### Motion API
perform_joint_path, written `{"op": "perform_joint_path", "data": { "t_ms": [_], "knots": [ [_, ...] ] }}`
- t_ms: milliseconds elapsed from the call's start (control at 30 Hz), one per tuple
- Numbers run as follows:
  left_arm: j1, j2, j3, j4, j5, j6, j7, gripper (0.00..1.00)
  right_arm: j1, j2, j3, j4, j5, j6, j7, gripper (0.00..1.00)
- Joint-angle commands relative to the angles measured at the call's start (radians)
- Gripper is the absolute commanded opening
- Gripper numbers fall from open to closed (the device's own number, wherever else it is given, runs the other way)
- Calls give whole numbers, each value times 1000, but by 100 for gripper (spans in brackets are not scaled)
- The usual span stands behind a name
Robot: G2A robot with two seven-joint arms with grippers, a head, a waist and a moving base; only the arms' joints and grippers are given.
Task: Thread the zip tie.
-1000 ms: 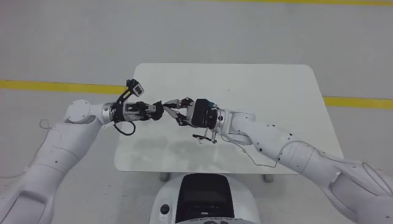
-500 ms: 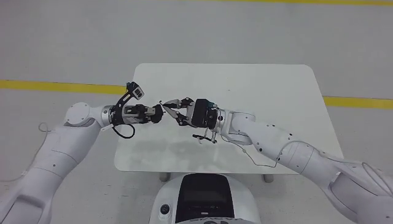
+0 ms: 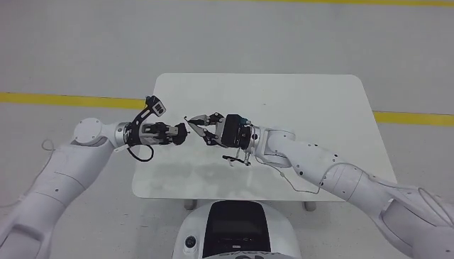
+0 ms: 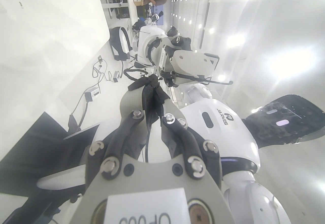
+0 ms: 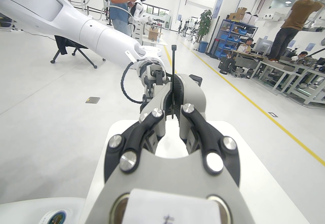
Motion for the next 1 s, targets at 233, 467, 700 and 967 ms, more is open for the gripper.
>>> {"op": "perform_joint_path", "data": {
  "t_ms": [233,467,700,967],
  "knots": [
    [-44,26,74,-5,-66,-1,0,0,0,0,0,0,0,0,0,0],
    [-72,43,130,3,-124,-1,0,0,0,0,0,0,0,0,0,0],
    [-86,49,164,-10,-105,-1,0,0,0,0,0,0,0,0,0,0],
    [-86,49,164,-10,-105,-1,0,0,0,0,0,0,0,0,0,0]
  ]
}}
